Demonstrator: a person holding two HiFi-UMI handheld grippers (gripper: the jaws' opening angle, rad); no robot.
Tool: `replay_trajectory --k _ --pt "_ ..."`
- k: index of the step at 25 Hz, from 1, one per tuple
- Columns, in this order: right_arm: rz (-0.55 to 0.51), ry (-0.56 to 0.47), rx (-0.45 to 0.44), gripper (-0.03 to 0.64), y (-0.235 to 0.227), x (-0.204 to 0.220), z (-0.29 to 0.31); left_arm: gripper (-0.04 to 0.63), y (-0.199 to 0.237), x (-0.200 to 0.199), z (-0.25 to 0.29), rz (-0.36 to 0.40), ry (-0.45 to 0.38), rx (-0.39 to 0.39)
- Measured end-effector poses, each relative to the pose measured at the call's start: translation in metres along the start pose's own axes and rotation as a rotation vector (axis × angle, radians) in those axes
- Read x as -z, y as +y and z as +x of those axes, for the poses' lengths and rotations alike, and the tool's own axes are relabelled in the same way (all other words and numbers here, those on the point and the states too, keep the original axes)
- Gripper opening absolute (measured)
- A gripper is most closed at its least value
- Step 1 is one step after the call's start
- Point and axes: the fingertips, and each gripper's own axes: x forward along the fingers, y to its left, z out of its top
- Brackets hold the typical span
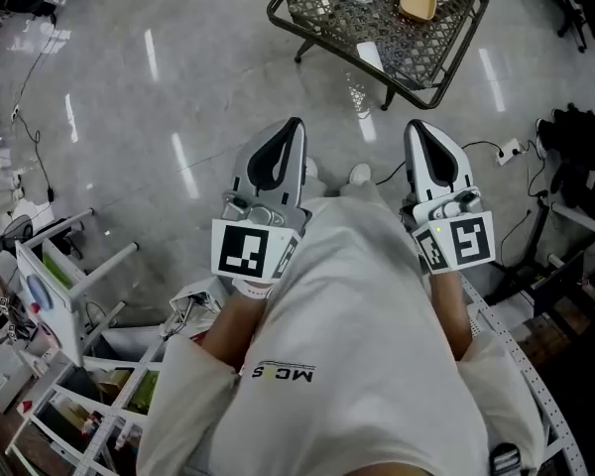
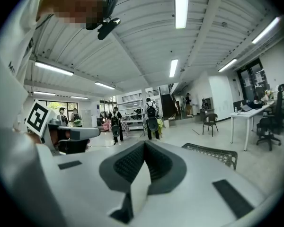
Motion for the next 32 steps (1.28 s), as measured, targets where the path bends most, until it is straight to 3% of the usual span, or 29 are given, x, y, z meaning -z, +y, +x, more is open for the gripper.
replay_trajectory --k 7,13,22,32 --pt "0.009 -0.004 0.007 0.017 0.031 0.0 0.037 0.023 0.057 0.007 -0.006 -0.009 0.008 0.01" --pt "0.038 0.025 0.013 0.017 0.029 0.006 0.069 0.023 0.086 0.004 0.011 -0.031 0.007 -0.002" --pt "0.044 0.048 -0.018 0.017 -0.031 0.001 0.151 0.023 0.124 0.0 0.101 -0.003 0.052 0.004" --pt "0.052 0.081 -0.065 0.017 -0.153 -0.025 0.256 0.023 0.152 -0.024 0.249 0.009 0.096 -0.031"
